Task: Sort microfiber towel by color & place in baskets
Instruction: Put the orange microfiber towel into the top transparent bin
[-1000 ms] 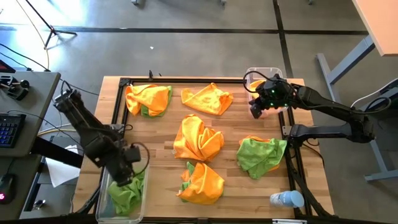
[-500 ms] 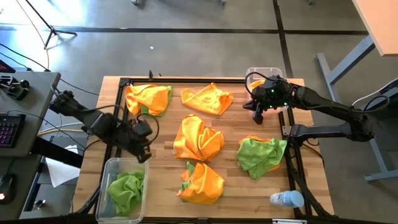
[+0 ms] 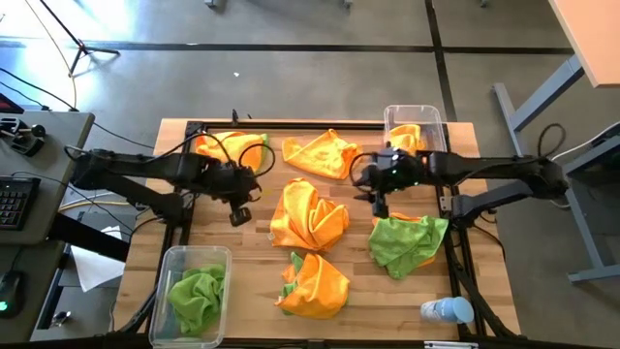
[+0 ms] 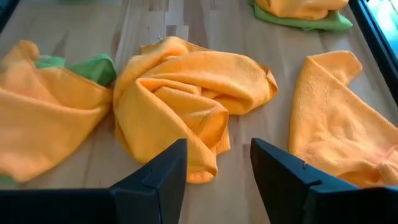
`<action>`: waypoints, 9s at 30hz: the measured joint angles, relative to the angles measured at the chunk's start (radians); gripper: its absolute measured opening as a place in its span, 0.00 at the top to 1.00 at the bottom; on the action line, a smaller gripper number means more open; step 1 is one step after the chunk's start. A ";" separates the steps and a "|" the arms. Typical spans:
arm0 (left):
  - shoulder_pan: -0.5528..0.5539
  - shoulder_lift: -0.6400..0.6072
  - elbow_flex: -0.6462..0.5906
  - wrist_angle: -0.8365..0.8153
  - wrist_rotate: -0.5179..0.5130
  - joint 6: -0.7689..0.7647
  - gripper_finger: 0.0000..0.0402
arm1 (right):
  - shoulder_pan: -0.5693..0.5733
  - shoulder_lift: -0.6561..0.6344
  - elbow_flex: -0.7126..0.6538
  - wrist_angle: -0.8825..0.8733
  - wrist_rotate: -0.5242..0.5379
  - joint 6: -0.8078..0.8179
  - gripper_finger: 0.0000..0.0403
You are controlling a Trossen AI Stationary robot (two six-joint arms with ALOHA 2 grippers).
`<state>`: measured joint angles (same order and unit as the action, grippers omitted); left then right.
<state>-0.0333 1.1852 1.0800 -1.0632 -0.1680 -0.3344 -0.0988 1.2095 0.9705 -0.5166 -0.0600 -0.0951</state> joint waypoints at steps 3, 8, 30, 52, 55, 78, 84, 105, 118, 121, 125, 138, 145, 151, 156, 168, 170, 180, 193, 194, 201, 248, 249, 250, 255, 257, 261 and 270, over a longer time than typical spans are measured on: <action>0.055 -0.041 -0.075 0.032 0.015 0.088 1.00 | 0.032 0.069 0.043 0.006 0.005 0.065 0.57; 0.128 -0.177 -0.211 0.134 0.035 0.194 1.00 | 0.105 0.218 0.150 0.004 0.051 0.104 0.57; 0.192 -0.504 -0.349 0.254 0.106 0.372 1.00 | 0.202 0.794 0.539 -0.197 0.056 0.202 0.63; 0.192 -0.636 -0.348 0.253 0.105 0.390 1.00 | 0.211 0.472 0.555 -0.213 0.259 0.470 0.99; 0.192 -0.636 -0.348 0.253 0.105 0.369 1.00 | 0.211 0.367 0.555 -0.224 0.362 0.460 0.99; 0.192 -0.636 -0.348 0.276 0.053 0.312 1.00 | 0.133 -0.191 0.555 -0.433 1.160 0.355 1.00; 0.192 -0.634 -0.348 0.333 0.010 0.304 1.00 | 0.024 -0.244 0.553 -0.572 1.163 0.411 1.00; 0.192 -0.519 -0.347 0.548 -0.089 0.365 1.00 | -0.584 -0.101 0.524 -0.761 0.600 0.168 1.00; 0.192 -0.469 -0.348 0.548 -0.104 0.312 1.00 | -0.821 -0.090 0.164 -0.457 0.191 -0.067 1.00; 0.192 -0.469 -0.348 0.548 -0.120 0.312 1.00 | -0.853 -0.087 0.099 -0.435 0.148 -0.105 1.00; 0.192 -0.469 -0.348 0.549 -0.130 0.312 1.00 | -0.880 -0.059 0.023 -0.386 0.098 -0.106 1.00; 0.192 -0.469 -0.348 0.549 -0.131 0.347 1.00 | -0.899 0.104 -0.050 -0.272 0.062 -0.271 1.00; 0.192 -0.469 -0.348 0.548 -0.132 0.338 1.00 | -0.903 0.128 -0.050 -0.274 0.030 -0.280 0.98; 0.192 -0.469 -0.348 0.549 -0.134 0.338 1.00 | -0.903 0.086 -0.050 -0.289 0.013 -0.286 0.86; 0.192 -0.469 -0.348 0.549 -0.143 0.341 1.00 | -0.902 0.042 -0.049 -0.303 0.010 -0.279 0.74; 0.192 -0.469 -0.348 0.548 -0.143 0.356 1.00 | -0.902 -0.217 -0.049 -0.319 0.009 -0.194 0.61; 0.192 -0.469 -0.348 0.549 -0.143 0.370 1.00 | -0.902 -0.256 -0.048 -0.324 0.007 -0.168 0.61; 0.192 -0.469 -0.348 0.548 -0.143 0.372 1.00 | -0.902 -0.380 -0.048 -0.401 -0.020 -0.079 0.62; 0.192 -0.469 -0.348 0.549 -0.143 0.372 1.00 | -0.807 -0.457 -0.048 -0.411 -0.040 -0.008 0.98; 0.192 -0.469 -0.348 0.549 -0.143 0.372 1.00 | -0.781 -0.460 -0.048 -0.407 -0.043 0.003 0.97; 0.192 -0.469 -0.348 0.549 -0.142 0.373 1.00 | -0.535 -0.445 -0.048 -0.321 0.055 0.140 0.99; 0.192 -0.644 -0.348 0.331 -0.130 0.463 1.00 | -0.309 0.952 0.881 -0.527 0.157 0.457 0.50; 0.192 -0.647 -0.348 0.322 -0.130 0.456 1.00 | -0.316 0.963 0.881 -0.530 0.158 0.465 0.46; 0.192 -0.649 -0.348 0.316 -0.130 0.449 1.00 | -0.323 0.973 0.880 -0.530 0.159 0.476 0.42; 0.192 -0.649 -0.348 0.299 -0.130 0.449 1.00 | -0.347 1.022 0.880 -0.526 0.164 0.499 0.25; 0.192 -0.649 -0.348 0.299 -0.130 0.449 1.00 | -0.355 1.049 0.880 -0.518 0.164 0.498 0.21; 0.192 -0.649 -0.348 0.299 -0.130 0.441 1.00 | -0.367 1.105 0.883 -0.507 0.157 0.512 0.18; 0.192 -0.649 -0.348 0.300 -0.129 0.440 1.00 | -0.357 1.174 0.888 -0.466 0.112 0.532 0.31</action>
<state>0.1586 0.5362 0.7319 -0.7635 -0.2970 0.1056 -0.4558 2.3837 1.8587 -0.9829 0.0518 0.4366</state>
